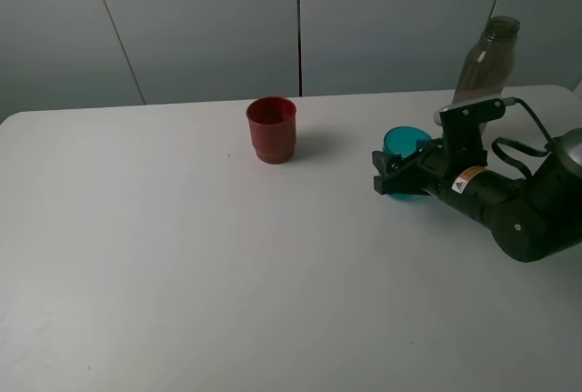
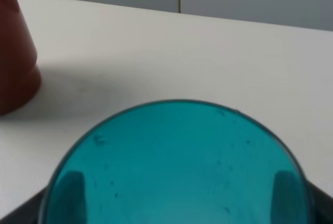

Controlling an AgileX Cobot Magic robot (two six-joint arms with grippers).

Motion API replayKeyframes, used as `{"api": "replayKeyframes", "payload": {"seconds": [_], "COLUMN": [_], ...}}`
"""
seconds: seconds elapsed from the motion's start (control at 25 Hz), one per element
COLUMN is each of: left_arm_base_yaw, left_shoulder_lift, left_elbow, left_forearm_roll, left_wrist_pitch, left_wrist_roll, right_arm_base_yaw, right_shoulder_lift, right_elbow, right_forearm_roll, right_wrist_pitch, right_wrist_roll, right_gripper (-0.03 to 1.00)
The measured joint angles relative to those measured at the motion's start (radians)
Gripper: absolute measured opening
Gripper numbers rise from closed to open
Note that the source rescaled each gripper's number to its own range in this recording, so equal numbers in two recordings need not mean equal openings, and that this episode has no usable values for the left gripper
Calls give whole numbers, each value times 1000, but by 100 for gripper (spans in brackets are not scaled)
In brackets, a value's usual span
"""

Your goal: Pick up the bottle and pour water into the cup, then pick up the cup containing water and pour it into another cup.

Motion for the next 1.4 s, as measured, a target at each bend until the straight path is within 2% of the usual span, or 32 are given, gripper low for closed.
{"api": "replayKeyframes", "payload": {"seconds": [0.04,0.08,0.12,0.2,0.36,0.48,0.6,0.76,1.08,1.24,1.32,1.4], "left_arm_base_yaw": [0,0,0,0,0,0,0,0,0,0,0,0], "left_shoulder_lift": [0,0,0,0,0,0,0,0,0,0,0,0], "left_elbow": [0,0,0,0,0,0,0,0,0,0,0,0], "left_forearm_roll": [0,0,0,0,0,0,0,0,0,0,0,0], "left_wrist_pitch": [0,0,0,0,0,0,0,0,0,0,0,0], "left_wrist_roll": [0,0,0,0,0,0,0,0,0,0,0,-2], "right_arm_base_yaw": [0,0,0,0,0,0,0,0,0,0,0,0], "right_shoulder_lift": [0,0,0,0,-54,-162,-312,-562,-1171,-1455,-1559,-1654], "right_elbow": [0,0,0,0,0,-2,-4,-4,-4,-4,-4,-4], "right_forearm_roll": [0,0,0,0,0,-1,-9,-35,-44,-57,-95,-129], "right_wrist_pitch": [-5,-10,-12,-11,50,195,409,637,1191,1476,1660,1790], "right_wrist_roll": [4,11,23,53,73,83,88,89,90,146,196,236], "right_gripper": [68,86,93,98,99,99,99,99,99,99,99,99]}}
